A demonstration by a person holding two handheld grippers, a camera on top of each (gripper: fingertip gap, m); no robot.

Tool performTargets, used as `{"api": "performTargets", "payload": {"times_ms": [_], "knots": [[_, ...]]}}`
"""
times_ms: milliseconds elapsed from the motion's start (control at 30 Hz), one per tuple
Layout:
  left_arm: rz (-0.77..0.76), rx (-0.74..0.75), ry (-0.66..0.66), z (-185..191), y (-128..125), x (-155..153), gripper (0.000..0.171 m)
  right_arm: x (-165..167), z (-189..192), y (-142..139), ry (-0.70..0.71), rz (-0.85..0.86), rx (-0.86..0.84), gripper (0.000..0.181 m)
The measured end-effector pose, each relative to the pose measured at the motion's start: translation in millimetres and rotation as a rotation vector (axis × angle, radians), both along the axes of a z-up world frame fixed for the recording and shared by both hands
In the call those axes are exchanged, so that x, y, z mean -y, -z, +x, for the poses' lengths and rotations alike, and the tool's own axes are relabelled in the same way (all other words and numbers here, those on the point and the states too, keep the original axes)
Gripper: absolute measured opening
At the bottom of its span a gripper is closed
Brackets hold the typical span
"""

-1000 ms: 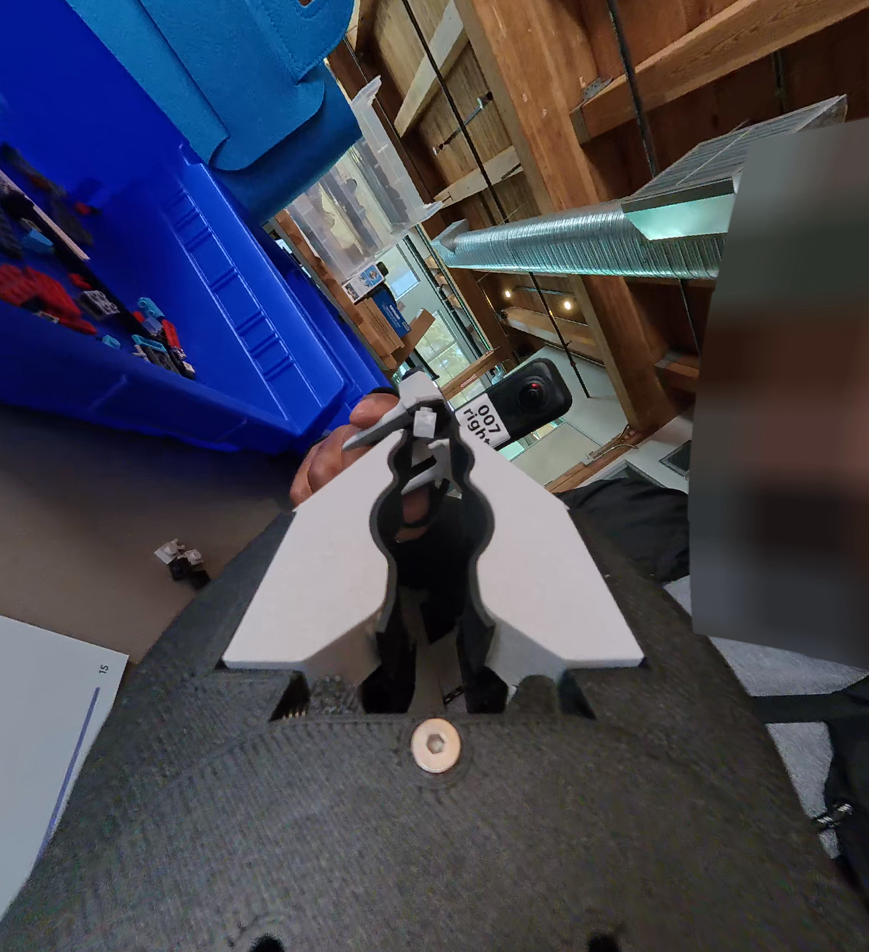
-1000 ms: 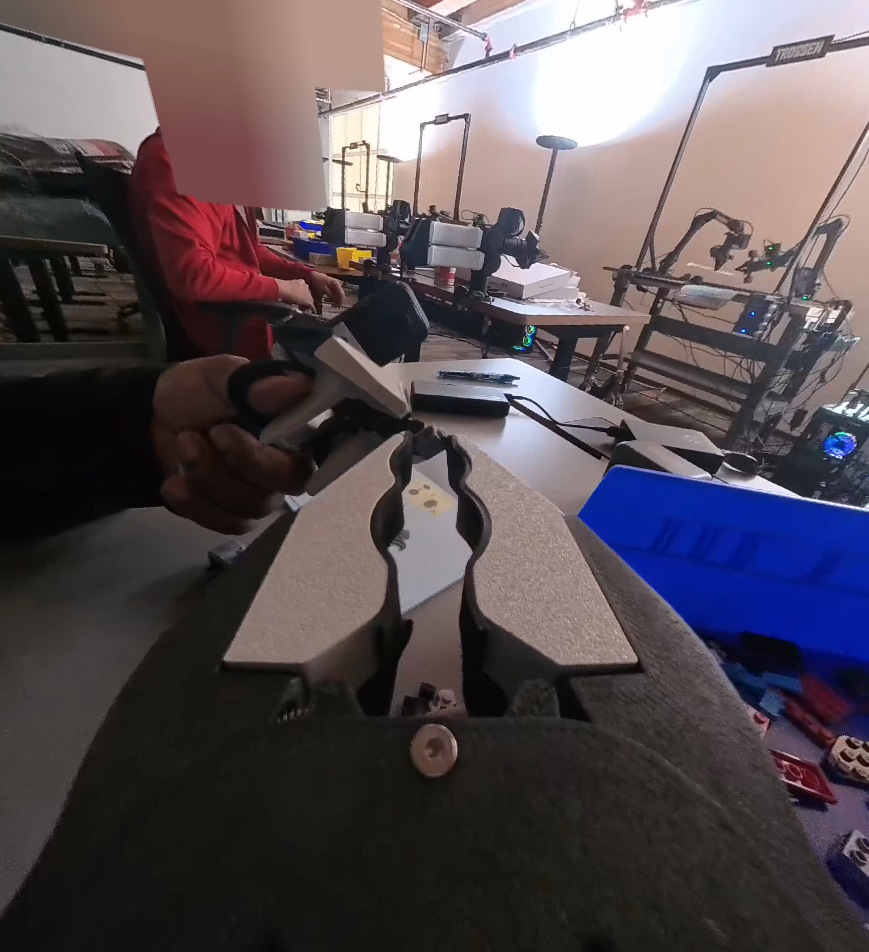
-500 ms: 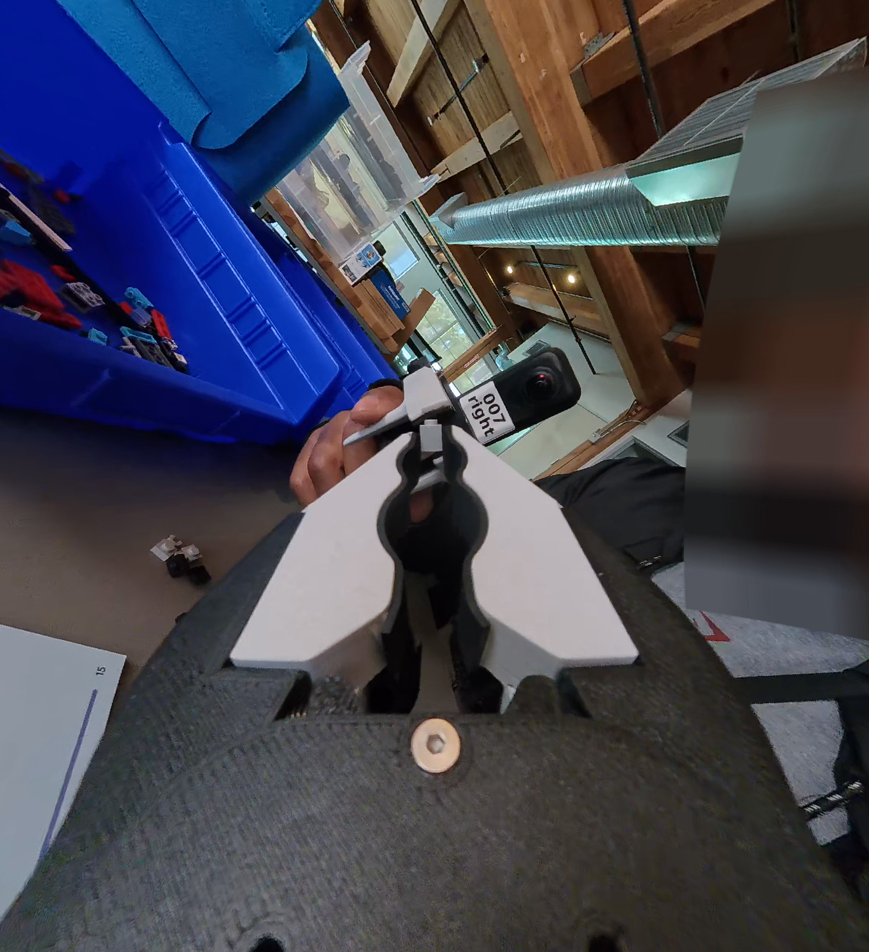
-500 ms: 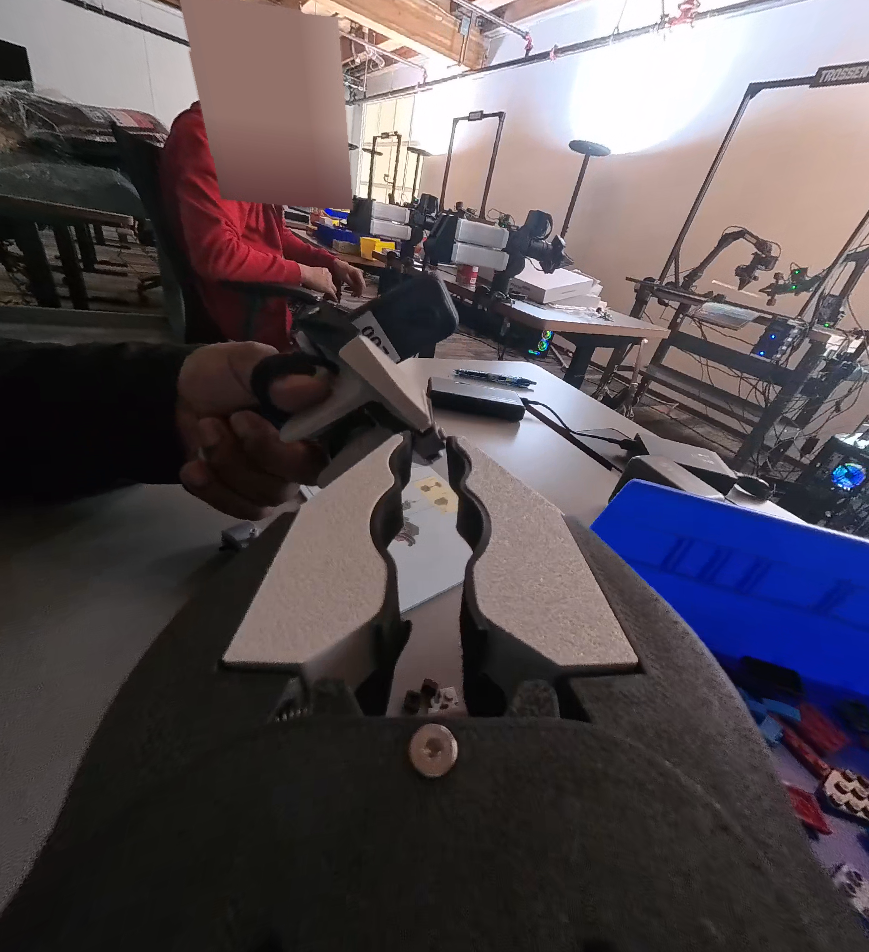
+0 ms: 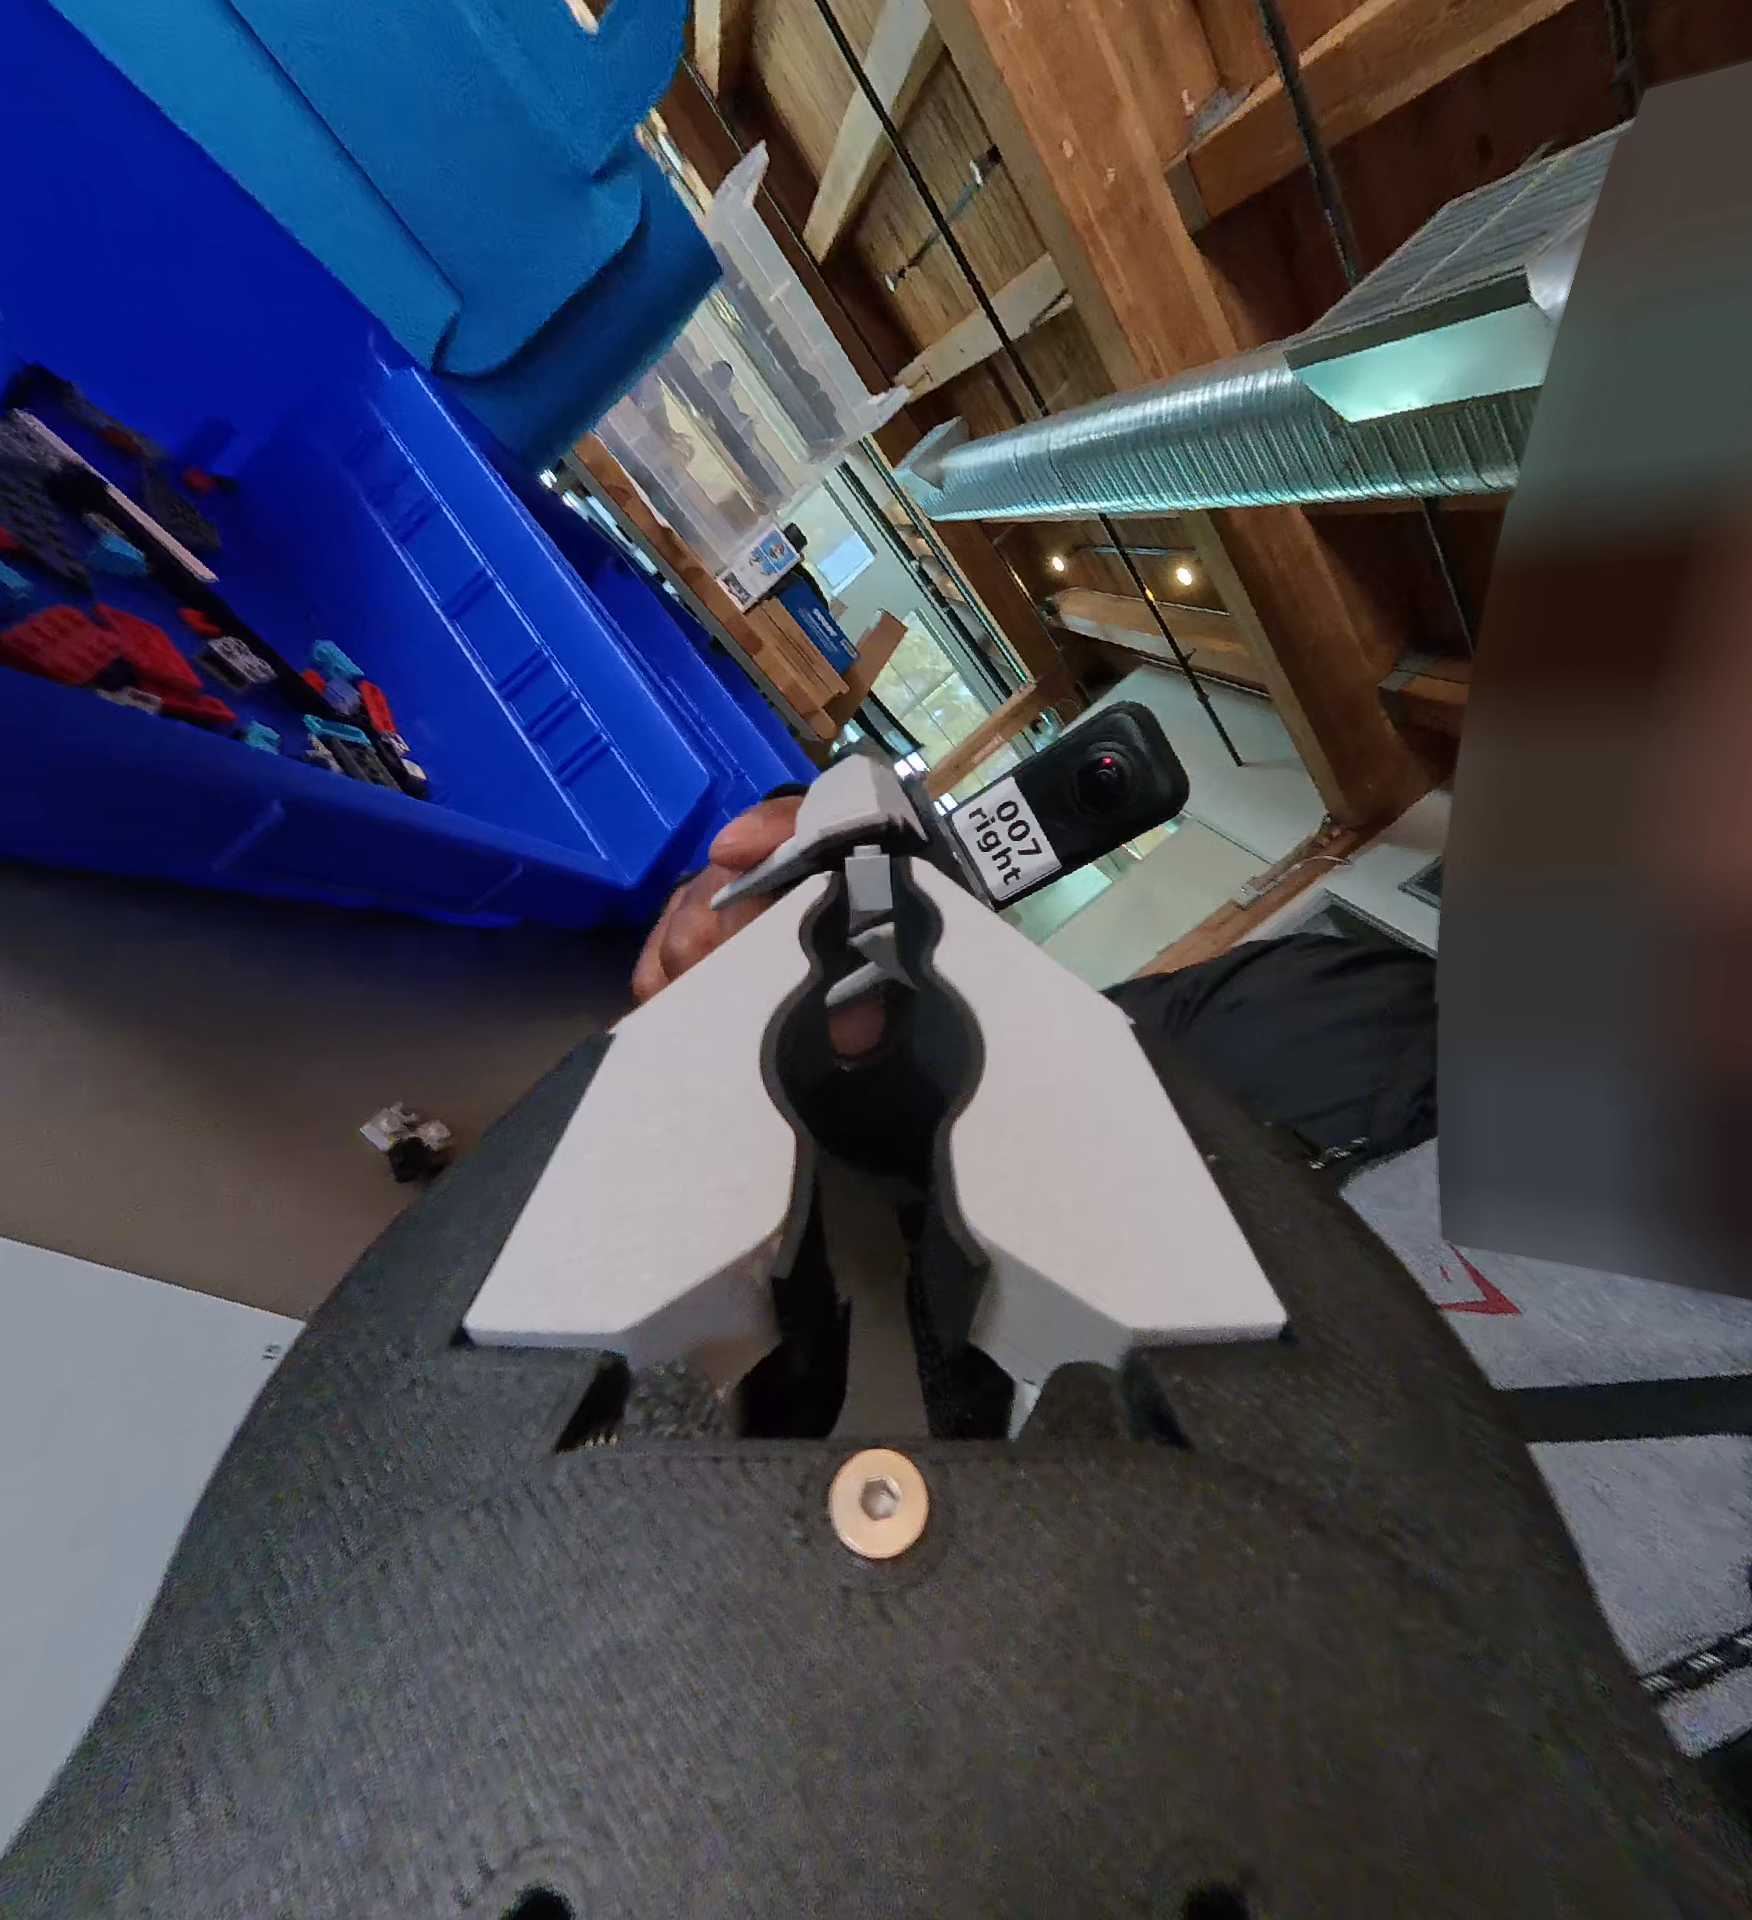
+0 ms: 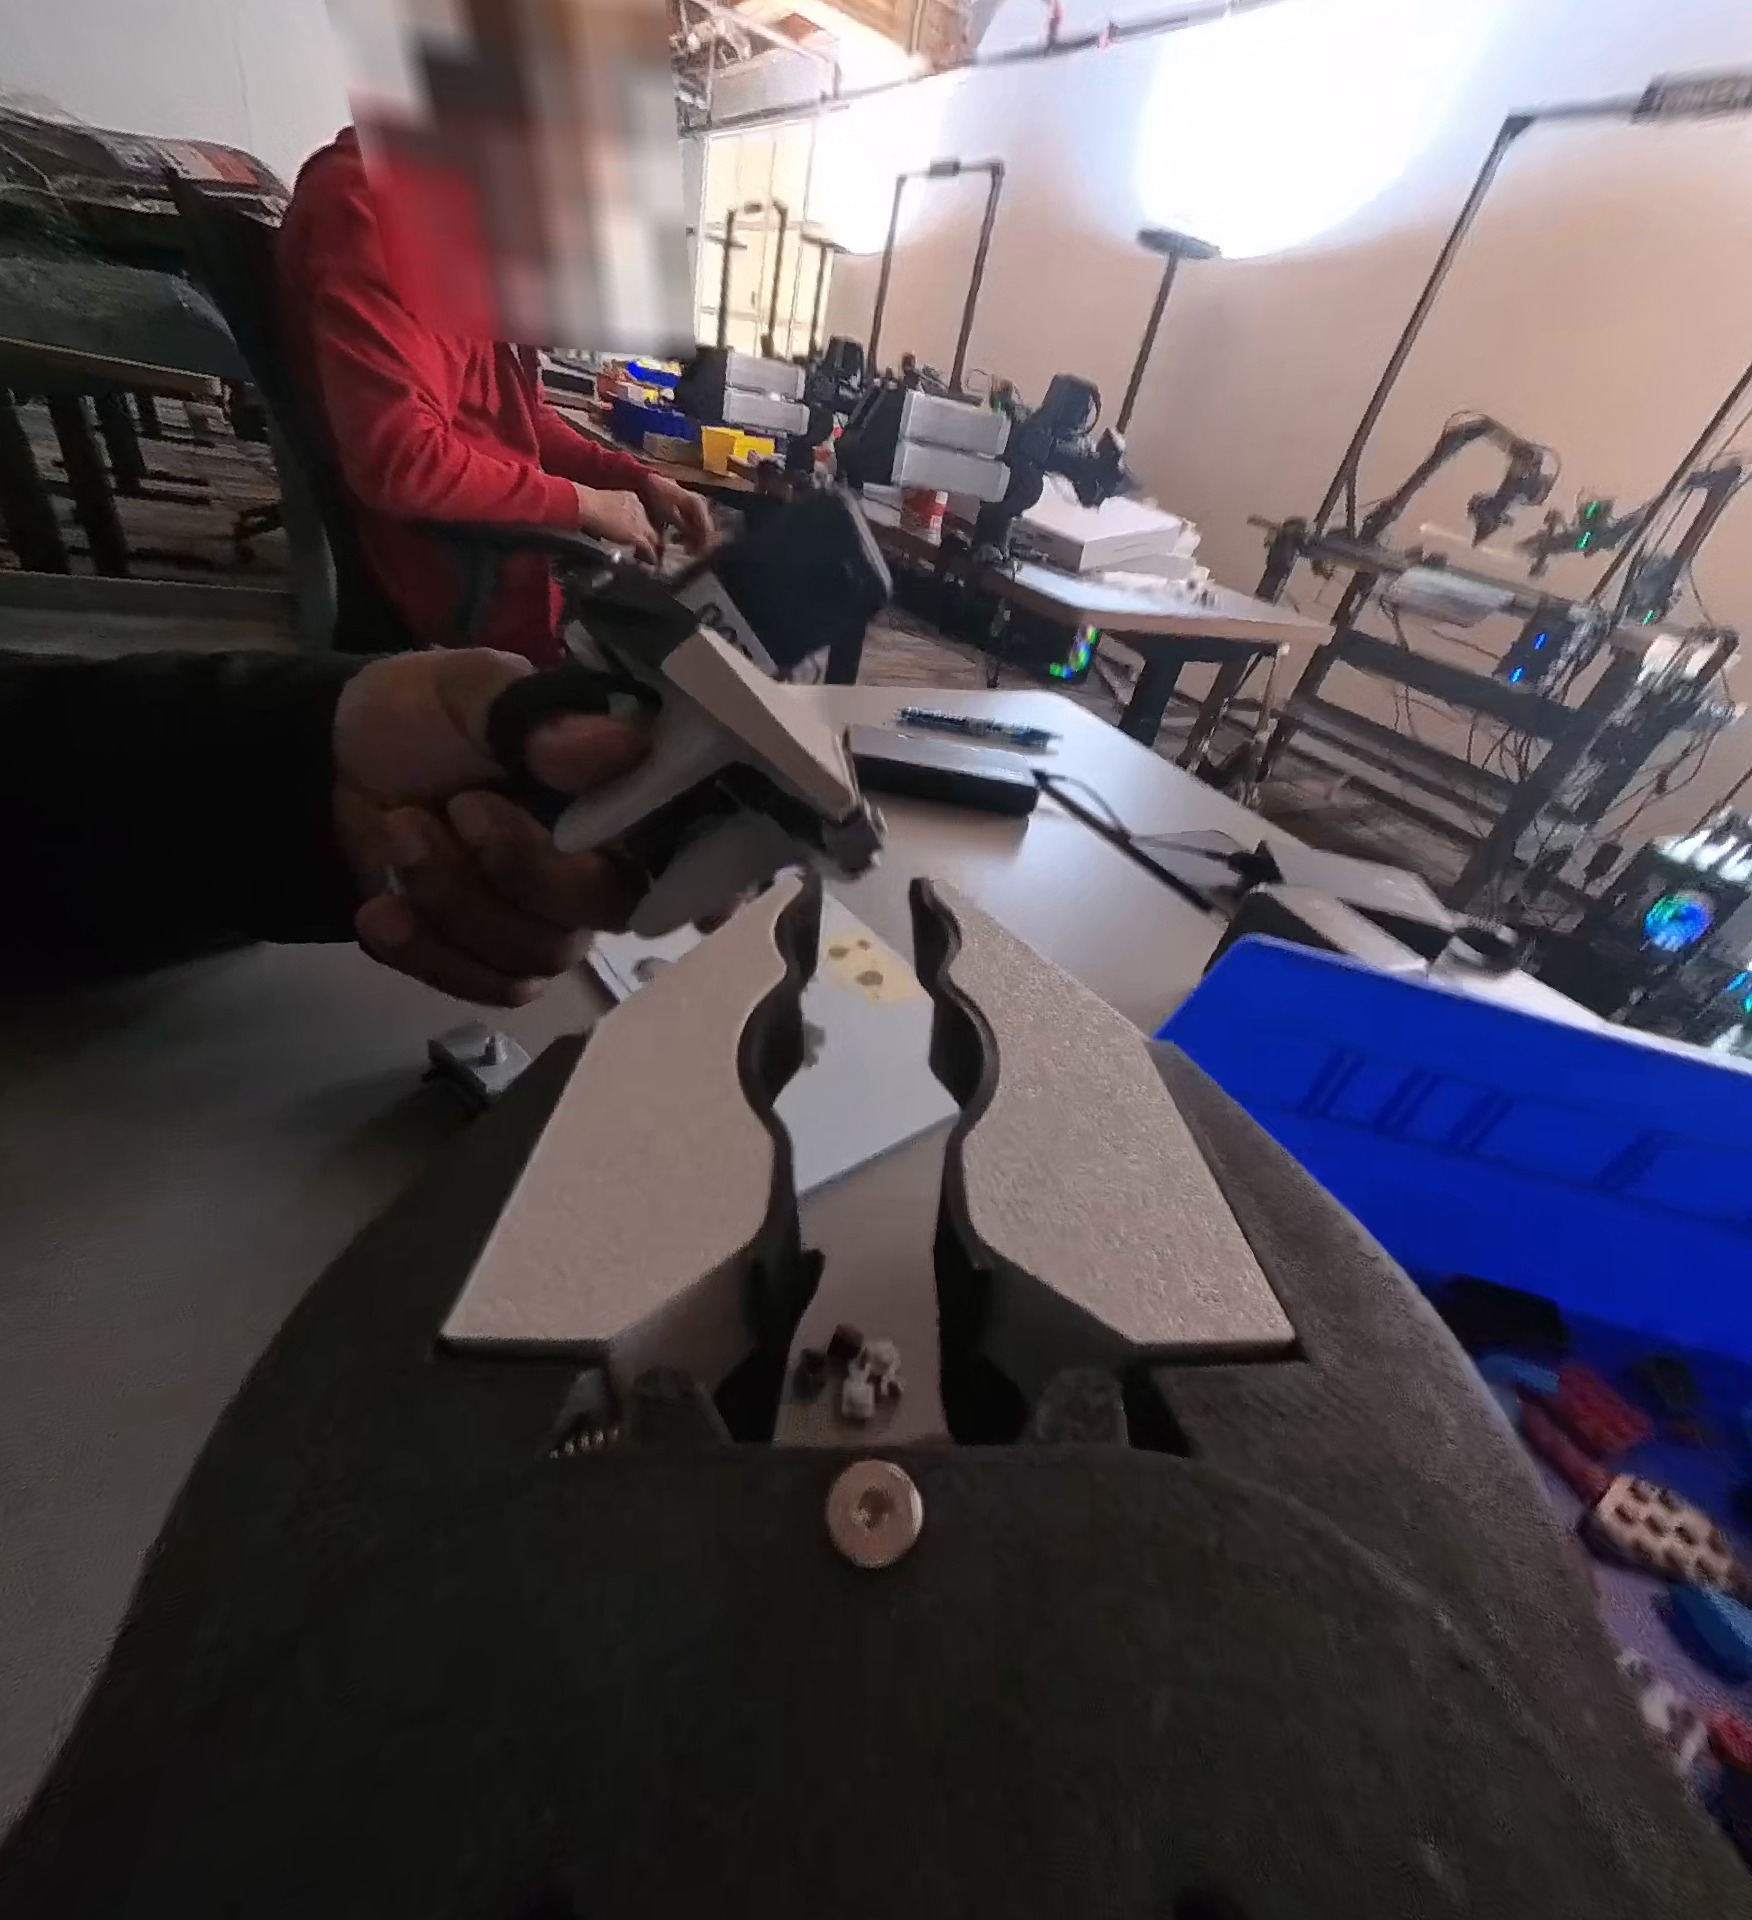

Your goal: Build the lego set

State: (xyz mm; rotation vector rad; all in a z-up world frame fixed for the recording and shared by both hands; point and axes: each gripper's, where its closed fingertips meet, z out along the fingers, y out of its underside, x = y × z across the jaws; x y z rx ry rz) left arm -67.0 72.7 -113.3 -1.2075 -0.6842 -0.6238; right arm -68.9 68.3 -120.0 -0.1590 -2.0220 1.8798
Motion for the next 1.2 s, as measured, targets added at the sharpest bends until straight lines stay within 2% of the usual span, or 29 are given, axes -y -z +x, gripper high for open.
{"api": "performTargets", "payload": {"times_ms": [100, 200, 267, 333, 567, 767, 933, 1200], "knots": [[-0.031, -0.040, -0.070, -8.0, -1.8, 10.3, 0.008, -11.3, -9.7, 16.7, 0.073, 0.086, 0.153, 0.014], [-0.085, -0.079, -0.116, -12.6, 0.2, 15.6, 0.008, -22.8, -15.8, 50.7, 0.161, 0.268, 0.287, 0.009], [-0.100, -0.087, -0.124, -13.4, 1.0, 16.1, 0.008, -27.1, -10.8, 75.8, 0.160, 0.386, 0.362, 0.009], [-0.106, -0.087, -0.125, -13.4, 1.3, 15.8, 0.008, -27.7, -3.1, 93.3, 0.140, 0.472, 0.396, 0.010], [-0.121, -0.087, -0.120, -12.2, 3.5, 13.4, 0.008, -28.2, 1.0, 123.3, 0.140, 0.606, 0.398, 0.012], [-0.127, -0.086, -0.111, -10.8, 5.3, 10.0, 0.008, -28.5, -6.3, 134.1, 0.164, 0.631, 0.390, 0.015], [-0.133, -0.086, -0.107, -9.7, 6.0, 8.4, 0.008, -26.1, -7.3, 133.0, 0.142, 0.624, 0.378, 0.010], [-0.136, -0.089, -0.118, -11.0, 4.9, 11.7, 0.008, -20.5, 0.4, 96.9, 0.059, 0.503, 0.314, 0.011]]}}
